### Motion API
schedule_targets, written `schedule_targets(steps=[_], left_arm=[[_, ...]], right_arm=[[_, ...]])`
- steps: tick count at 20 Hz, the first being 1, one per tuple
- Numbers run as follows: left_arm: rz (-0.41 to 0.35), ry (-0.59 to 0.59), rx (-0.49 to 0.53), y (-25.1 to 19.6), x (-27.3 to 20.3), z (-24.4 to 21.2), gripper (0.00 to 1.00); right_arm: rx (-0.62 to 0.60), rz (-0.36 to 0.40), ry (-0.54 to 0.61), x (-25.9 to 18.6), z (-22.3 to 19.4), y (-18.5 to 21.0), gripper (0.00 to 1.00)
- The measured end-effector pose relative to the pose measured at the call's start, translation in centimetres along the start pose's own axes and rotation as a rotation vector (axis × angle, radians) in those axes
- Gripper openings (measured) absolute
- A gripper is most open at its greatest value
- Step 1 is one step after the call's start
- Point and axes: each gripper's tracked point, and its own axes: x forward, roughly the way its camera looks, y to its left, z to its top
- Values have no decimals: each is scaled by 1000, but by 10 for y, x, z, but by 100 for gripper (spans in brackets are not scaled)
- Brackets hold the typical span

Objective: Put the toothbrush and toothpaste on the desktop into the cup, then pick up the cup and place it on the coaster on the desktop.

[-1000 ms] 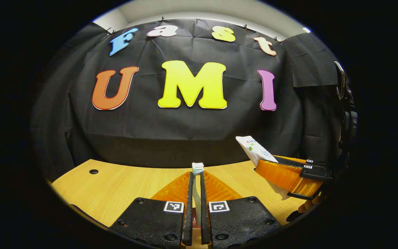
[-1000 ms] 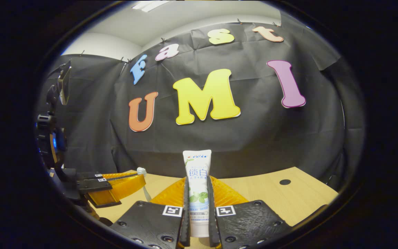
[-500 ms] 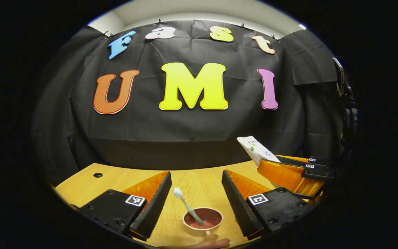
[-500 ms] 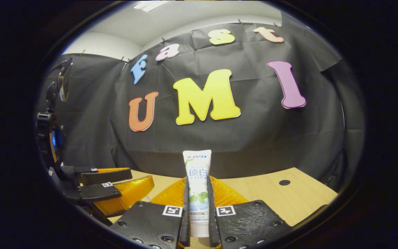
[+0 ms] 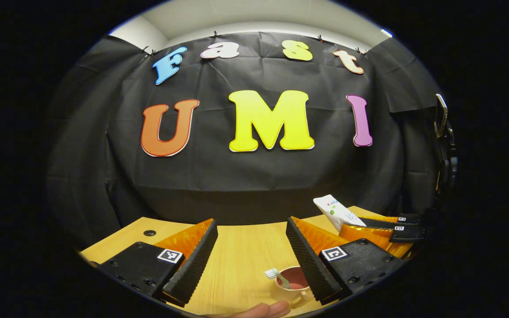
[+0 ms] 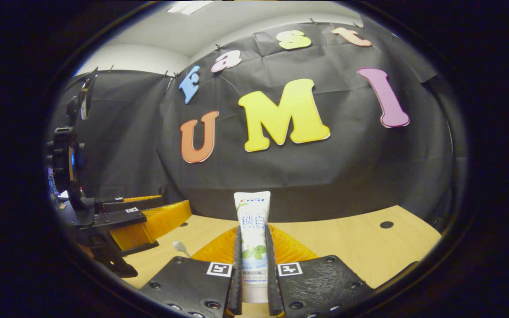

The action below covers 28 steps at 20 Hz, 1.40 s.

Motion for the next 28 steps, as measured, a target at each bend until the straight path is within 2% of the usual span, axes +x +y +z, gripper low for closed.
schedule_targets(steps=[8,28], left_arm=[[29,26,-18,21,1,-3,98],[13,67,-49,16,1,-14,98]], right_arm=[[37,31,5,20,-7,46,23],[63,24,28,22,-17,41,24]])
